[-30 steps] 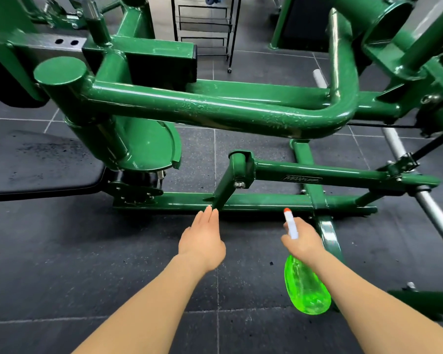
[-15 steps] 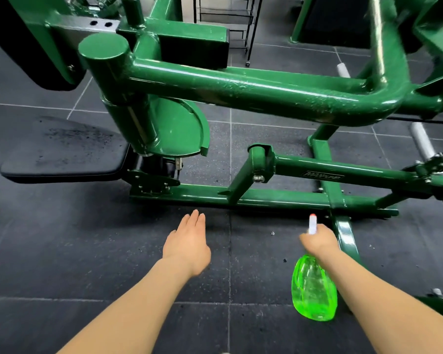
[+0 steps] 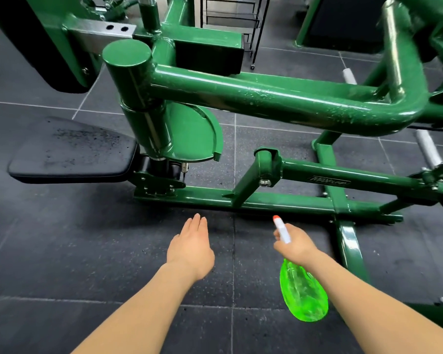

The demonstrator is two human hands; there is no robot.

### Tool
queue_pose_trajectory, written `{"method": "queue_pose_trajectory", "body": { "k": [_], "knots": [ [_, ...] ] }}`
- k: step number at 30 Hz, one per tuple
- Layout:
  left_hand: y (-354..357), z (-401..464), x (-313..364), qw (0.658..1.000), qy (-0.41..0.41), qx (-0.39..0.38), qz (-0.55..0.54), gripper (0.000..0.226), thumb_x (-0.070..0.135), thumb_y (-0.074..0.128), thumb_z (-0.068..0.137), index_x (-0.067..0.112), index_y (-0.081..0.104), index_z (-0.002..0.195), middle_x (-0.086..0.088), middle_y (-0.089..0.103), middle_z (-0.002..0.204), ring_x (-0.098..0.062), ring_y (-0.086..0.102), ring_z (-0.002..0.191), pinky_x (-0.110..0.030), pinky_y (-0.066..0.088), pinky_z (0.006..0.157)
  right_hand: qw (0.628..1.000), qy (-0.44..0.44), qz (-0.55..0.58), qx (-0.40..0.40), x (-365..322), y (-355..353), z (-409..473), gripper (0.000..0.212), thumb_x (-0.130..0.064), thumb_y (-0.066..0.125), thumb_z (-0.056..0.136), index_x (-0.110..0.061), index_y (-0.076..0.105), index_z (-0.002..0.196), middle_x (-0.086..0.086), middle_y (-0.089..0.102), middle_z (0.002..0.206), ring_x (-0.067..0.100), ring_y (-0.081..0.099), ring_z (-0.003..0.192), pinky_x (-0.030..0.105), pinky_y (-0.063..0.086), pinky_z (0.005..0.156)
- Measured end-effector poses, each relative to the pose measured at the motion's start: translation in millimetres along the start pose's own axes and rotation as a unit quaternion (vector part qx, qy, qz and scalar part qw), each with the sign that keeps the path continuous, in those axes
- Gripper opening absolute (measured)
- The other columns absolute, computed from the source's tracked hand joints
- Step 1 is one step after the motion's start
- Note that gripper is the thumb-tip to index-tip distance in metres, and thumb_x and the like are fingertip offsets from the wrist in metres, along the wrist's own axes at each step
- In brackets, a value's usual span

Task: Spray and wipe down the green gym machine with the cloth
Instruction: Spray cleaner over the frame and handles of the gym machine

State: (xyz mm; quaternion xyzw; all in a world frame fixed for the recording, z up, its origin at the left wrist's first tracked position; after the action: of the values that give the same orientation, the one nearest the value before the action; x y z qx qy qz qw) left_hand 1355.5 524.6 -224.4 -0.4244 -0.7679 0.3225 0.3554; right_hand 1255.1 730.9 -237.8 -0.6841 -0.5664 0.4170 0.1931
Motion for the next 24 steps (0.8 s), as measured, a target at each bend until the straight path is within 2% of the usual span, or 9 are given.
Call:
{"method": "queue_pose_trajectory", "body": {
  "k": [4, 8, 11, 14, 16, 21, 24],
  "knots": [
    [-2, 3, -14, 1.0, -0.013, -0.004, 0.003, 0.069, 0.022, 0.039, 0.099, 0.009, -0.001, 0.154, -0.003, -0.008, 0.162, -0.016, -0.003, 0.149, -0.035, 0.02, 0.119, 0.995, -0.081, -0.046, -0.037, -62, 34, 1, 0.016, -0.012, 0.053, 0.084, -0.007, 0.058, 0.099, 0.012, 0.062, 0.106, 0.032, 0.057, 0.103, 0.032, 0.041, 0.078],
    [-8, 4, -36, 0.999, -0.03, -0.006, 0.01, 0.07, 0.025, 0.041, 0.099, 0.008, -0.001, 0.153, -0.002, -0.007, 0.162, -0.016, -0.002, 0.149, -0.035, 0.022, 0.118, 0.986, -0.111, -0.099, -0.07, -110, 58, -1, 0.03, -0.012, 0.048, 0.089, -0.004, 0.052, 0.118, 0.016, 0.057, 0.118, 0.033, 0.054, 0.109, 0.031, 0.039, 0.08],
    [-14, 5, -51, 0.999, -0.036, -0.006, 0.011, 0.071, 0.025, 0.04, 0.099, 0.008, -0.001, 0.153, -0.002, -0.007, 0.162, -0.016, -0.001, 0.149, -0.035, 0.023, 0.117, 0.988, -0.106, -0.081, -0.082, -126, 67, 2, 0.033, -0.013, 0.05, 0.089, -0.005, 0.049, 0.121, 0.013, 0.055, 0.12, 0.031, 0.053, 0.112, 0.03, 0.039, 0.083],
    [-24, 7, -65, 0.999, -0.038, -0.003, 0.0, 0.07, 0.024, 0.039, 0.099, 0.009, -0.001, 0.154, -0.001, -0.008, 0.162, -0.016, 0.001, 0.149, -0.036, 0.024, 0.117, 0.989, -0.113, -0.059, -0.071, -146, 69, 1, 0.025, -0.012, 0.051, 0.086, -0.005, 0.054, 0.109, 0.011, 0.059, 0.111, 0.031, 0.055, 0.105, 0.028, 0.034, 0.071],
    [-30, 8, -72, 0.999, -0.036, 0.0, -0.005, 0.069, 0.023, 0.039, 0.099, 0.009, -0.001, 0.154, -0.001, -0.008, 0.162, -0.016, 0.001, 0.149, -0.036, 0.025, 0.117, 0.989, -0.114, -0.067, -0.062, -158, 70, 0, 0.022, -0.012, 0.05, 0.086, -0.005, 0.055, 0.106, 0.011, 0.06, 0.109, 0.031, 0.055, 0.103, 0.028, 0.031, 0.069],
    [-46, 9, -99, 0.999, -0.042, 0.005, -0.021, 0.07, 0.022, 0.04, 0.098, 0.01, -0.001, 0.154, 0.0, -0.008, 0.162, -0.017, 0.012, 0.148, -0.036, 0.027, 0.115, 0.989, -0.127, -0.038, -0.067, -194, 80, -4, 0.023, -0.012, 0.051, 0.086, -0.006, 0.052, 0.109, 0.01, 0.059, 0.109, 0.03, 0.054, 0.102, 0.029, 0.035, 0.071],
    [-55, 10, -120, 0.999, -0.045, 0.012, -0.017, 0.071, 0.023, 0.041, 0.098, 0.01, 0.0, 0.154, -0.001, -0.007, 0.162, -0.016, 0.006, 0.149, -0.036, 0.026, 0.116, 0.986, -0.145, -0.032, -0.077, -222, 86, -7, 0.028, -0.012, 0.051, 0.086, -0.006, 0.051, 0.114, 0.009, 0.058, 0.113, 0.029, 0.054, 0.104, 0.03, 0.04, 0.077]
  ]
}}
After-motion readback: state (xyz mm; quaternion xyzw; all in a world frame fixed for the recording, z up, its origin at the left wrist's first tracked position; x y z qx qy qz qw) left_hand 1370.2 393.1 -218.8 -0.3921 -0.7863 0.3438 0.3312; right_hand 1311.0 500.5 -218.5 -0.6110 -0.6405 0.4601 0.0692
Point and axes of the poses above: each hand's wrist, its own z-axis towards the middle knuckle, its own y-axis out of the palm, x = y × z, the point moved 10 cm from there along z, towards the middle knuckle
